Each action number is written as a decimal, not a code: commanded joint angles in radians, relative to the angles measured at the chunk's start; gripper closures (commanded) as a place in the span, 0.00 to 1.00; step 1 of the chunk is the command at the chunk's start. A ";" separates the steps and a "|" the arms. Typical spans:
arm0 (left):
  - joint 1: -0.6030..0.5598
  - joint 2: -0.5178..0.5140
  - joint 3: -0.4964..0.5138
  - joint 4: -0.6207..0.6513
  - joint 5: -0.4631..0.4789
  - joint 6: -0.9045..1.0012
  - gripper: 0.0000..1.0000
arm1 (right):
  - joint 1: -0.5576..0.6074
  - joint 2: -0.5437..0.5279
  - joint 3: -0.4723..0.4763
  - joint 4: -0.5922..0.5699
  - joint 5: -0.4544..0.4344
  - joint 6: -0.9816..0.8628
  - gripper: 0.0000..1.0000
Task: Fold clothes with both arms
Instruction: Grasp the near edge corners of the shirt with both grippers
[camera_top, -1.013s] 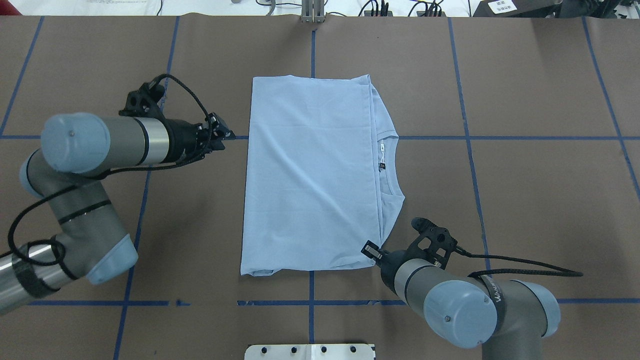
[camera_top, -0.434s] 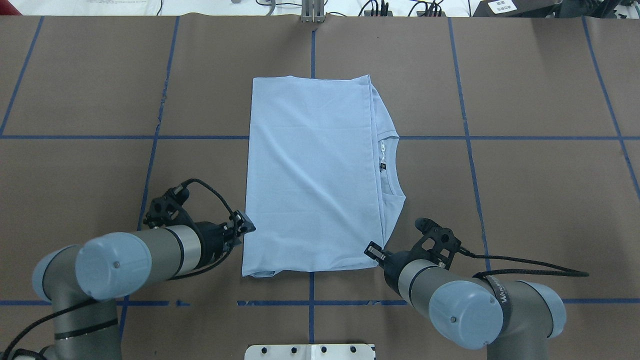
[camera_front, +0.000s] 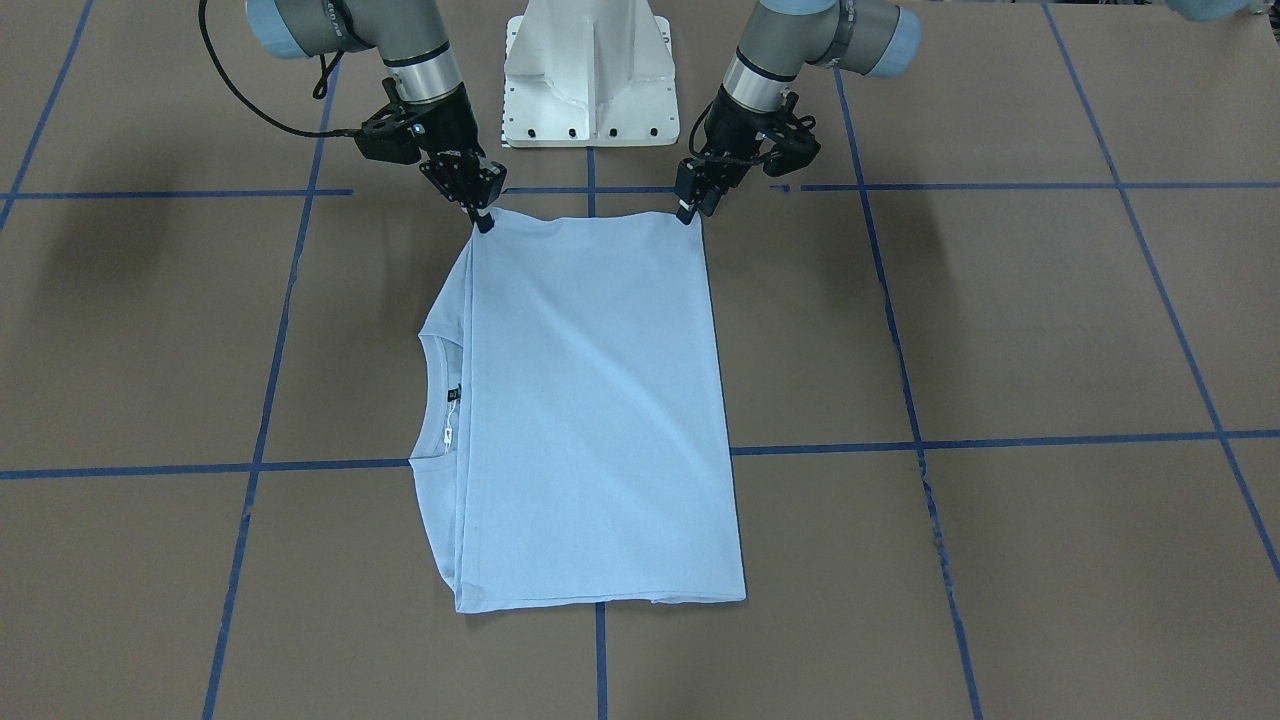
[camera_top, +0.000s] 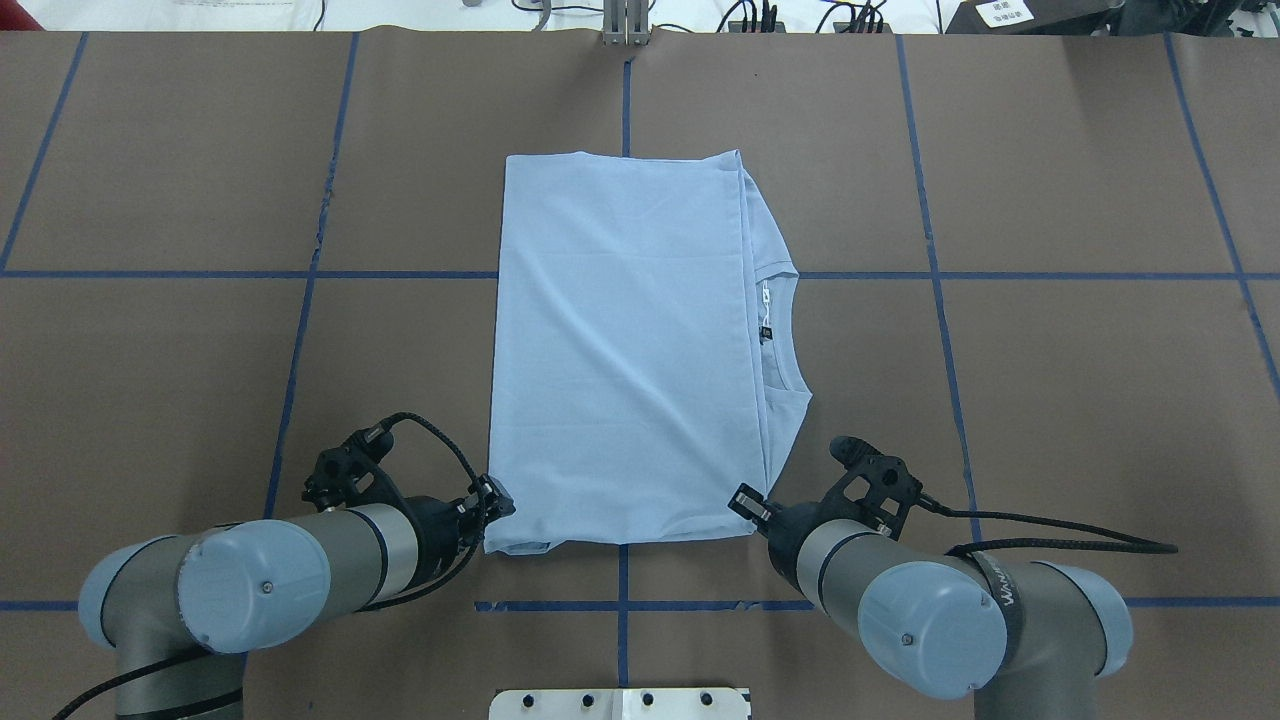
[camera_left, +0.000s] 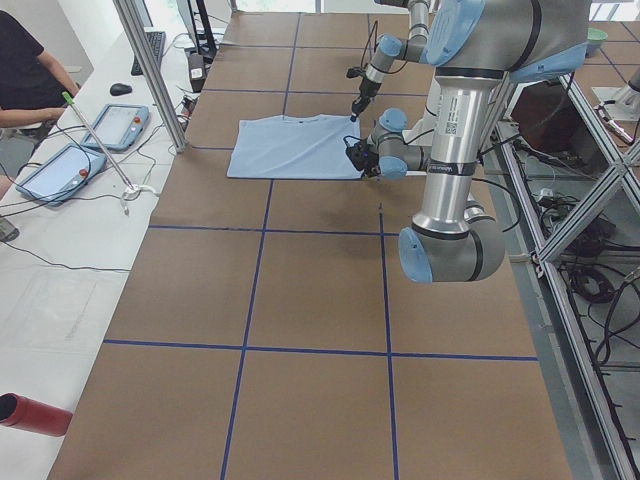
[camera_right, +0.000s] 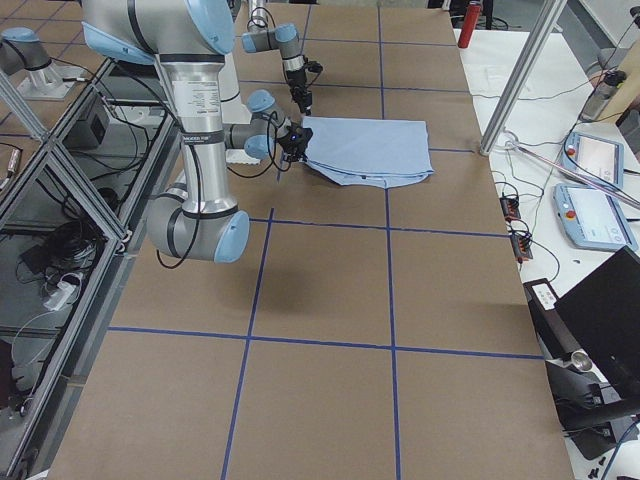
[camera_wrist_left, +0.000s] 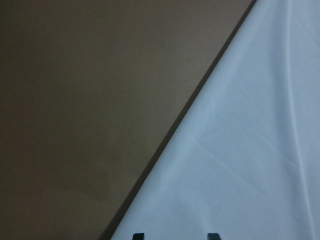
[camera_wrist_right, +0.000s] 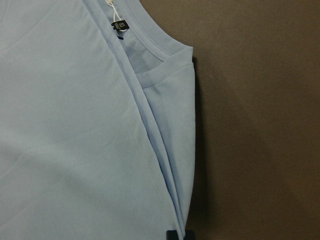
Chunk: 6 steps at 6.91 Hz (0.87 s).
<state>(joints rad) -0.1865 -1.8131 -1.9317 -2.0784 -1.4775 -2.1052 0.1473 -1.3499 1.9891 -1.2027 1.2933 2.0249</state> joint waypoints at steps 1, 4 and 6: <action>0.016 -0.005 0.003 0.003 0.000 -0.001 0.47 | 0.000 0.000 -0.001 0.000 0.000 0.000 1.00; 0.019 -0.012 0.032 0.003 -0.001 0.001 0.47 | 0.000 -0.002 -0.003 0.000 0.000 0.000 1.00; 0.019 -0.009 0.037 0.003 -0.001 0.002 0.48 | 0.000 -0.002 -0.003 0.000 0.000 0.000 1.00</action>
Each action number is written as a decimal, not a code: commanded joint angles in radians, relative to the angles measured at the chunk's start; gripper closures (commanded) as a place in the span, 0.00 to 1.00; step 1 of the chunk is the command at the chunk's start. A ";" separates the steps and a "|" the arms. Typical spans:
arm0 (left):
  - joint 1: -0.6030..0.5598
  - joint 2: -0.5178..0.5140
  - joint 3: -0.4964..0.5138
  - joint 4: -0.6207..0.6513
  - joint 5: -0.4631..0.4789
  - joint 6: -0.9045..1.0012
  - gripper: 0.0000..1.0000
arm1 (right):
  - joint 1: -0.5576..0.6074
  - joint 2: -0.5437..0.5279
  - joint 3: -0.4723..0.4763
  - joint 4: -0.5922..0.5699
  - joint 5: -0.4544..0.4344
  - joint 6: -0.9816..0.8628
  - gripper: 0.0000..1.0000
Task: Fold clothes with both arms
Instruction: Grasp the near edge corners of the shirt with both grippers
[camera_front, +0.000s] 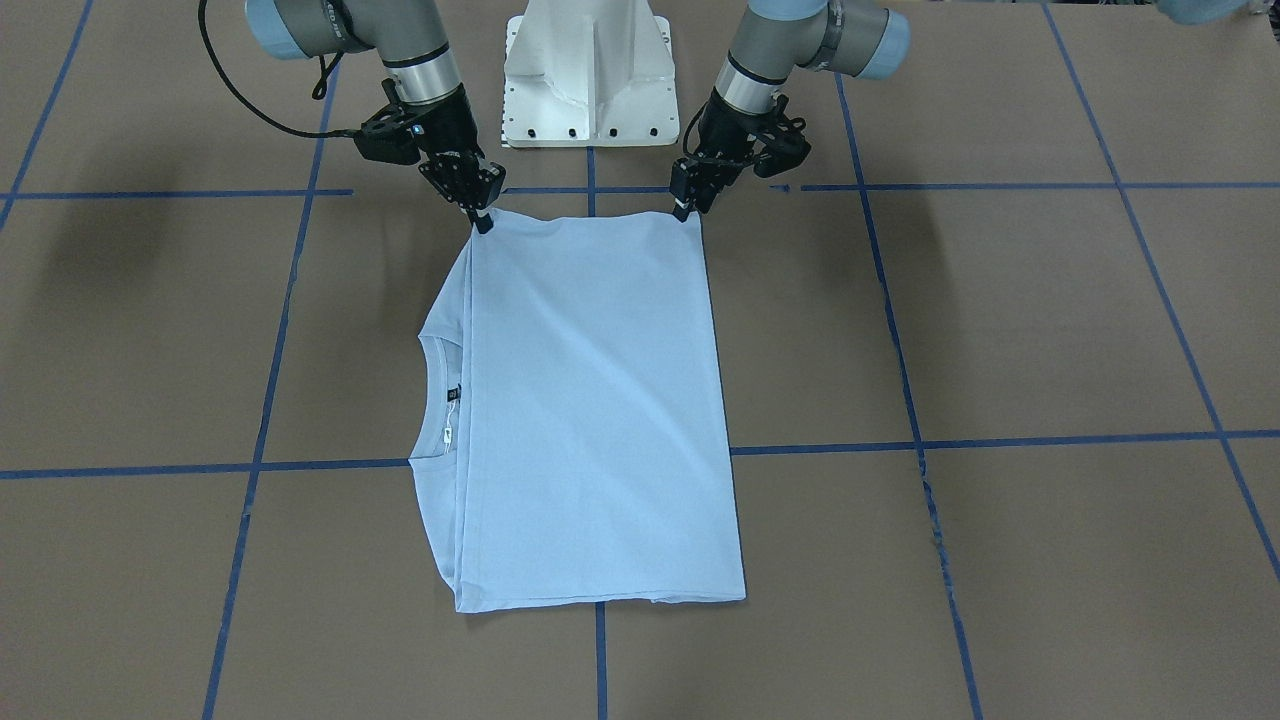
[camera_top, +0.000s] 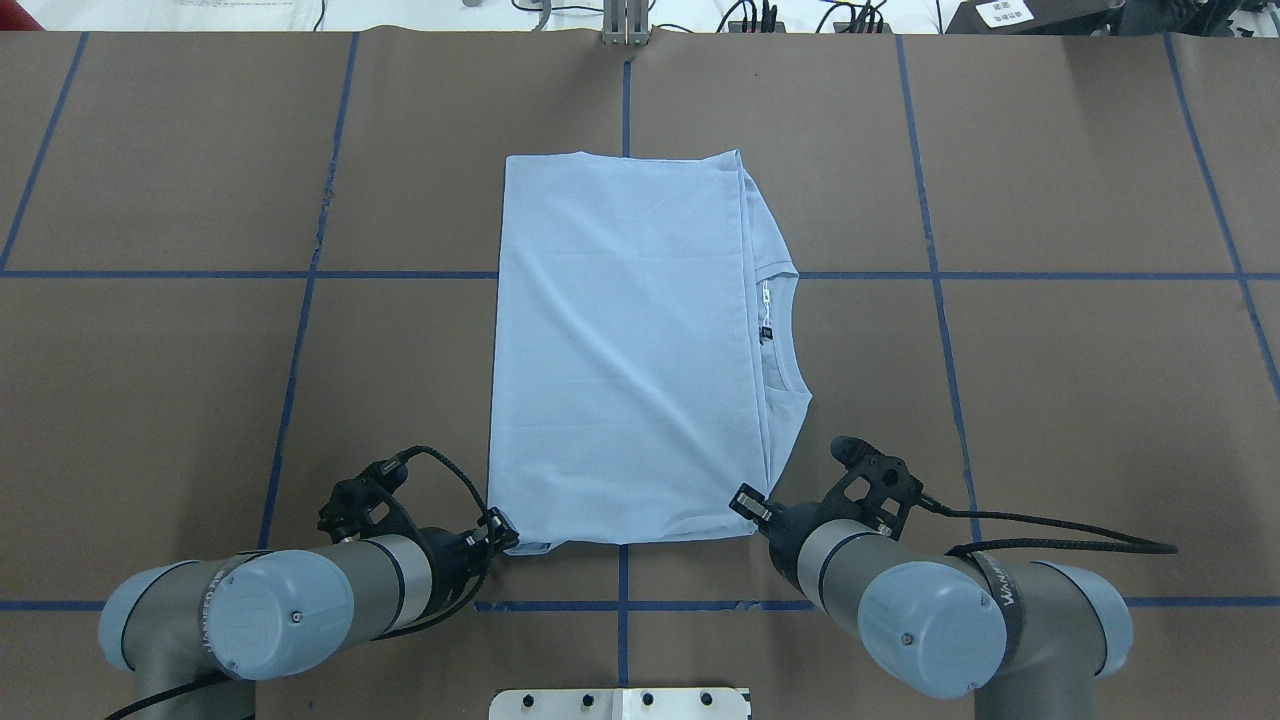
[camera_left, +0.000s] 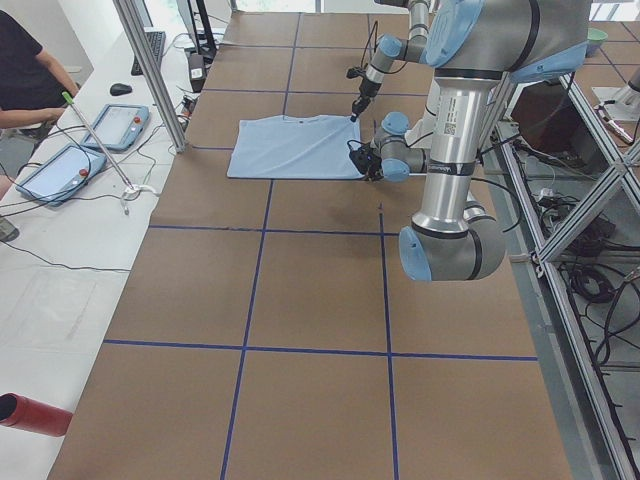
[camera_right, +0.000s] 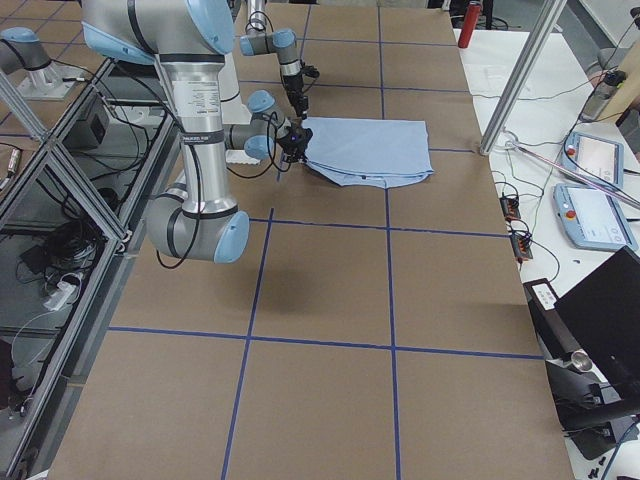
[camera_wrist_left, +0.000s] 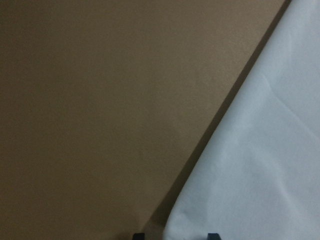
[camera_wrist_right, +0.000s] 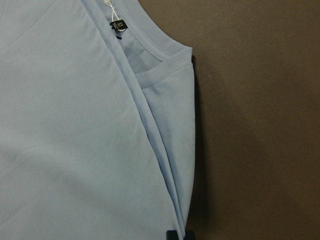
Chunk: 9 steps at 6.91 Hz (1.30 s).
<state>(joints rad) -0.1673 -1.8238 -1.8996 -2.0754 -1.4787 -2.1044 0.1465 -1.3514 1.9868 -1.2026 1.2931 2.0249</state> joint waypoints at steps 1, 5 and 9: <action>0.000 -0.006 0.011 0.000 0.000 0.000 0.54 | 0.001 0.000 0.000 0.000 0.000 0.000 1.00; -0.003 -0.023 -0.002 -0.002 0.000 -0.002 1.00 | 0.001 0.000 -0.002 0.000 0.000 -0.002 1.00; 0.067 0.058 -0.246 0.062 0.055 -0.142 1.00 | -0.079 -0.066 0.133 0.006 -0.005 0.005 1.00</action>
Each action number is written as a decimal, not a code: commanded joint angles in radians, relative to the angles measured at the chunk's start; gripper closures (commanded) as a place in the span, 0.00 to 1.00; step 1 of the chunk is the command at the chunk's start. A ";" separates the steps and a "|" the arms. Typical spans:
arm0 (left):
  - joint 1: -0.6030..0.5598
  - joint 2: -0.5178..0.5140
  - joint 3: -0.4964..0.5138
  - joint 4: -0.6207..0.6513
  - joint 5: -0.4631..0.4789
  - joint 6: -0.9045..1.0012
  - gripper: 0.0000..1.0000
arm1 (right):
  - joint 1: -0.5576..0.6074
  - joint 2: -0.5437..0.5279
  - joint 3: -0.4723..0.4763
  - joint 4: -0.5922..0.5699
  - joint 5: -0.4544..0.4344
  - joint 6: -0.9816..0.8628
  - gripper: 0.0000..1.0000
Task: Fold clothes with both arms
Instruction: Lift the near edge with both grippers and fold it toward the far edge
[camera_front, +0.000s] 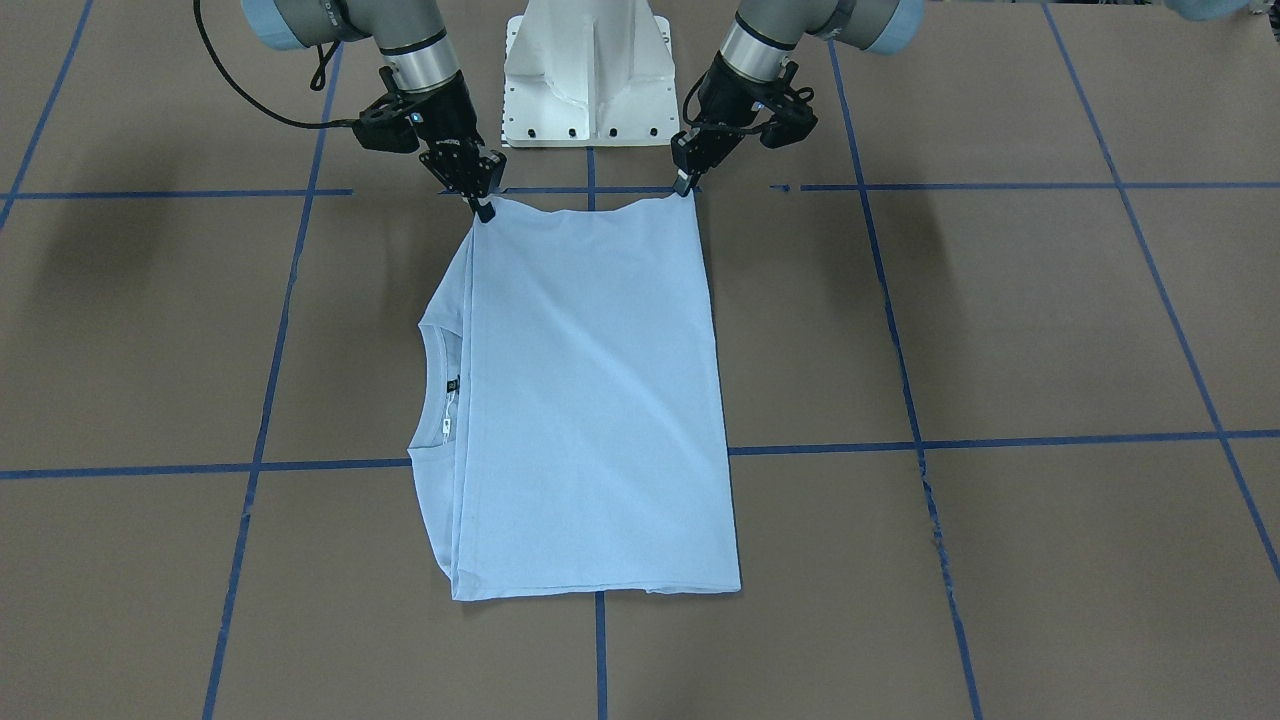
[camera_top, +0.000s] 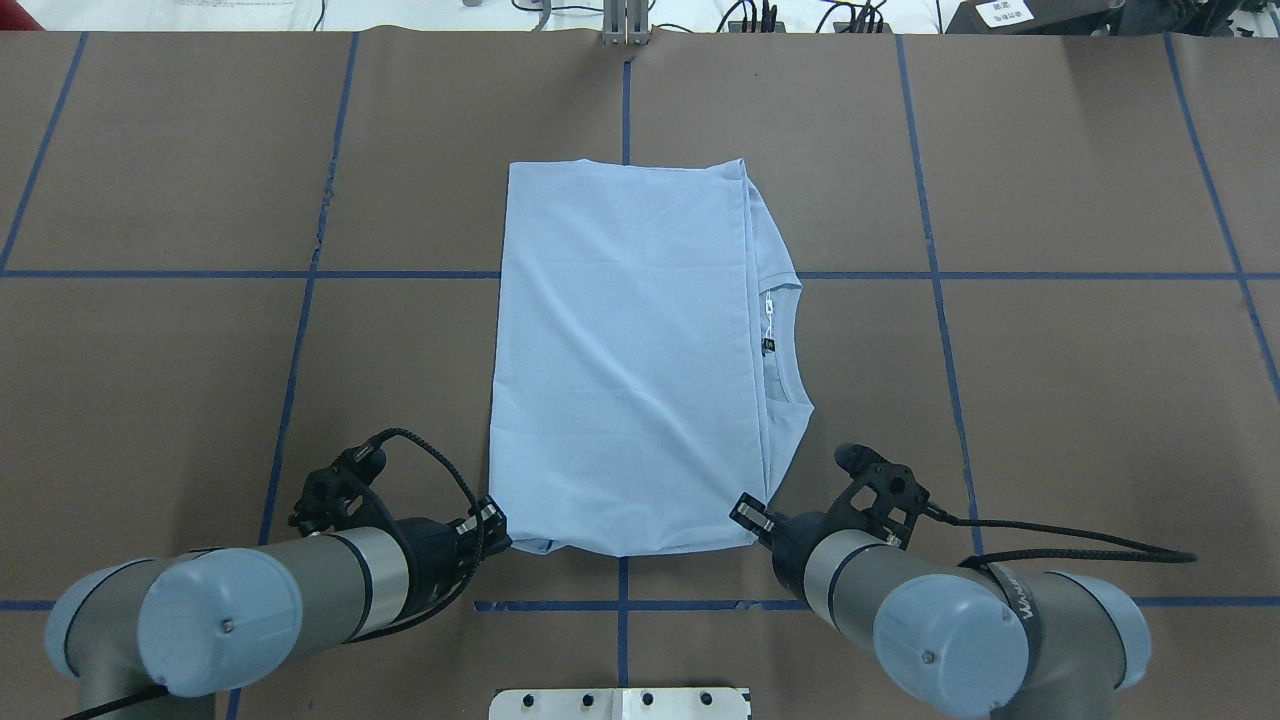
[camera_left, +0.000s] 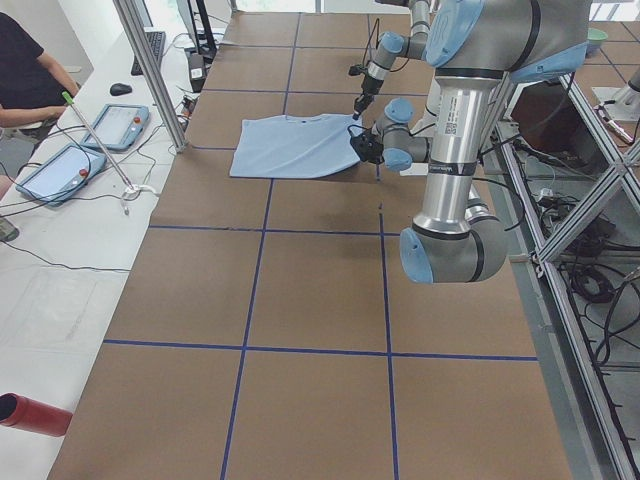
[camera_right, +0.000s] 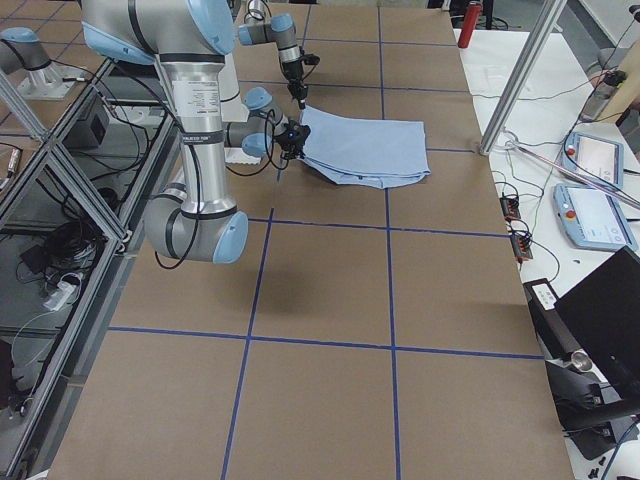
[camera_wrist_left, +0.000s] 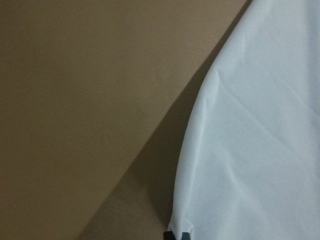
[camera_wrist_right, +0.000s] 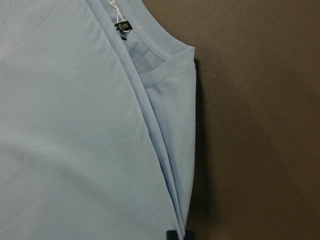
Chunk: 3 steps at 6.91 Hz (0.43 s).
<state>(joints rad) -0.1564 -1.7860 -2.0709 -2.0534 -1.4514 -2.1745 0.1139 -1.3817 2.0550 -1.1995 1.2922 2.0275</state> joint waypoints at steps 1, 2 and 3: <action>0.128 0.020 -0.133 0.094 0.083 -0.129 1.00 | -0.115 -0.127 0.158 0.006 -0.013 0.003 1.00; 0.153 0.011 -0.212 0.158 0.086 -0.166 1.00 | -0.149 -0.164 0.244 0.008 -0.030 0.003 1.00; 0.140 -0.031 -0.269 0.233 0.085 -0.160 1.00 | -0.123 -0.166 0.290 0.008 -0.068 0.000 1.00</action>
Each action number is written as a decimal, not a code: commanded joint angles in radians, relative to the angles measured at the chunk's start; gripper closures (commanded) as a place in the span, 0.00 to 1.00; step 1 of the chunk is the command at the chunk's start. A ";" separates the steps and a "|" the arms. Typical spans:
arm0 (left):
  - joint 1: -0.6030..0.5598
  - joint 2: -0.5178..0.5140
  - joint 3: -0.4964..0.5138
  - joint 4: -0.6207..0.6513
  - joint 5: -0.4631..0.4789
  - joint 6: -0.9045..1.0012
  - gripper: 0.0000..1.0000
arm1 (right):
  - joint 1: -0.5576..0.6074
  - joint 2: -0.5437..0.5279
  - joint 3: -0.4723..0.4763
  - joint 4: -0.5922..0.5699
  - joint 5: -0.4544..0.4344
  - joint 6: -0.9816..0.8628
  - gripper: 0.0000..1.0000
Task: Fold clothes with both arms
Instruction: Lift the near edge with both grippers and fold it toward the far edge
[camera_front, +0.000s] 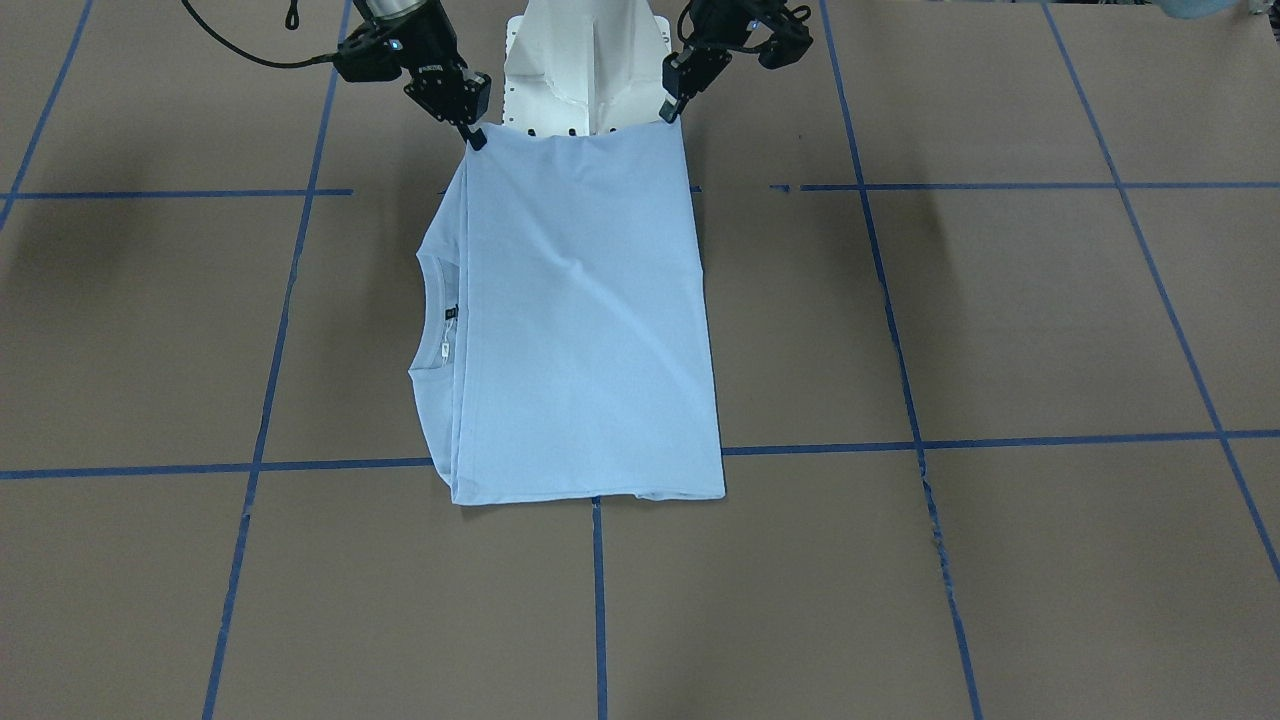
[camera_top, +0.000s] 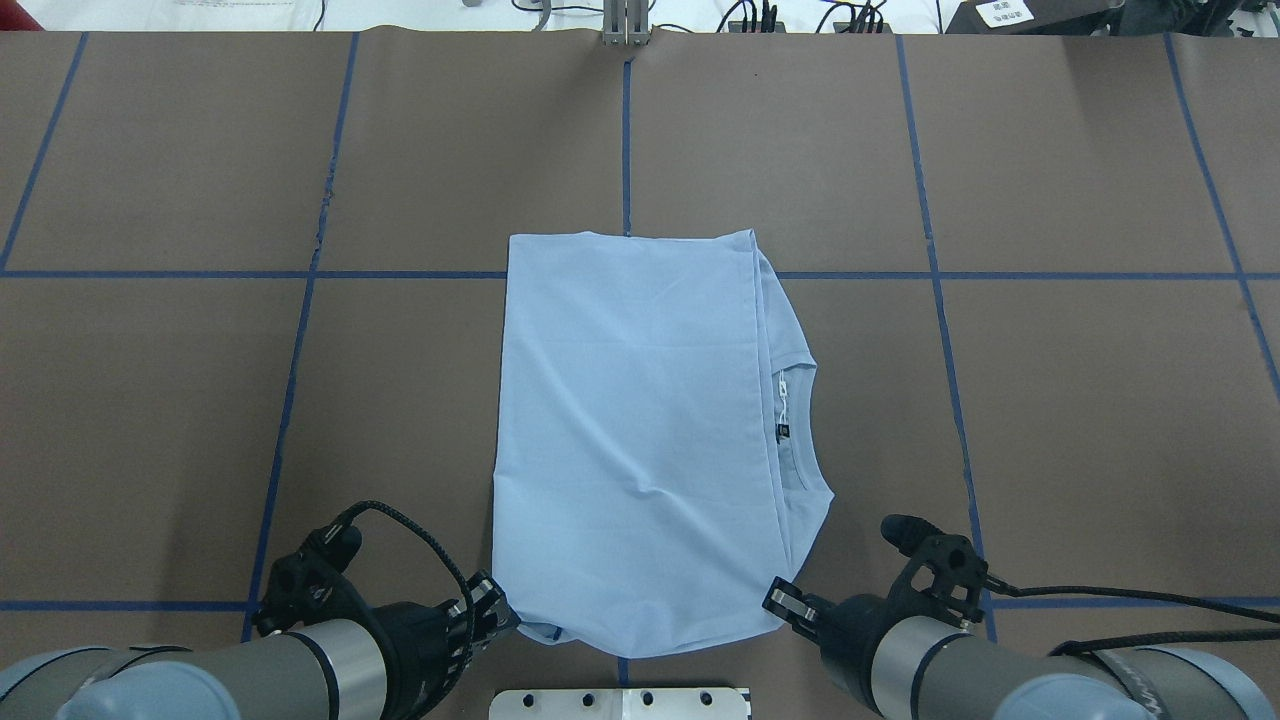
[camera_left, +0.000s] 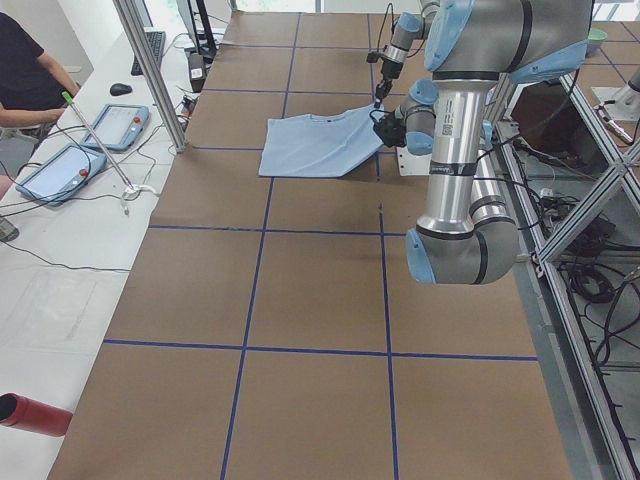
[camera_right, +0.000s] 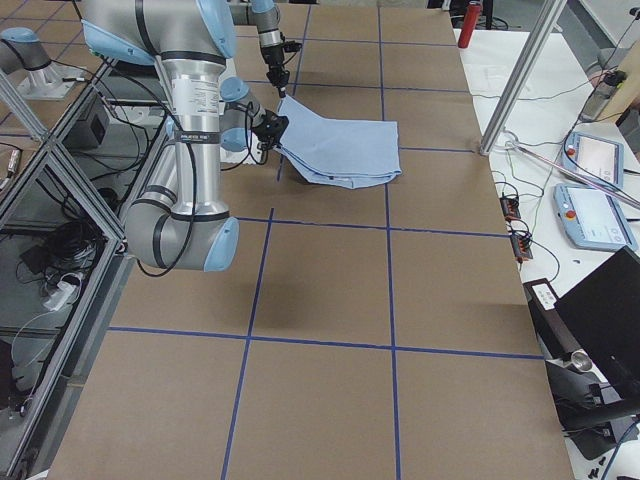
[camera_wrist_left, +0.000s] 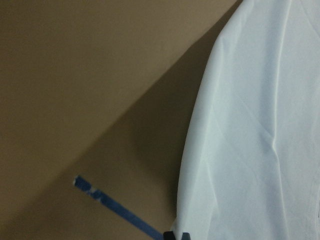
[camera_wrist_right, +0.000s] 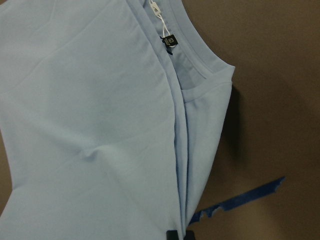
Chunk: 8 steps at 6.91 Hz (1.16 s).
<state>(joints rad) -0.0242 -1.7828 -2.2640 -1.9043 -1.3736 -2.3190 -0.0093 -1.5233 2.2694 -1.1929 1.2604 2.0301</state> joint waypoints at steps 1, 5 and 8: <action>-0.073 -0.062 -0.054 0.103 0.001 0.021 1.00 | 0.047 0.001 0.072 -0.001 -0.051 -0.005 1.00; -0.327 -0.165 0.076 0.110 -0.028 0.277 1.00 | 0.343 0.230 -0.159 -0.011 0.087 -0.019 1.00; -0.408 -0.242 0.303 0.007 -0.051 0.360 1.00 | 0.486 0.336 -0.325 -0.004 0.229 -0.030 1.00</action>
<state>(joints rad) -0.4031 -2.0085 -2.0378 -1.8419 -1.4218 -1.9897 0.4316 -1.2263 2.0064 -1.1989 1.4505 2.0057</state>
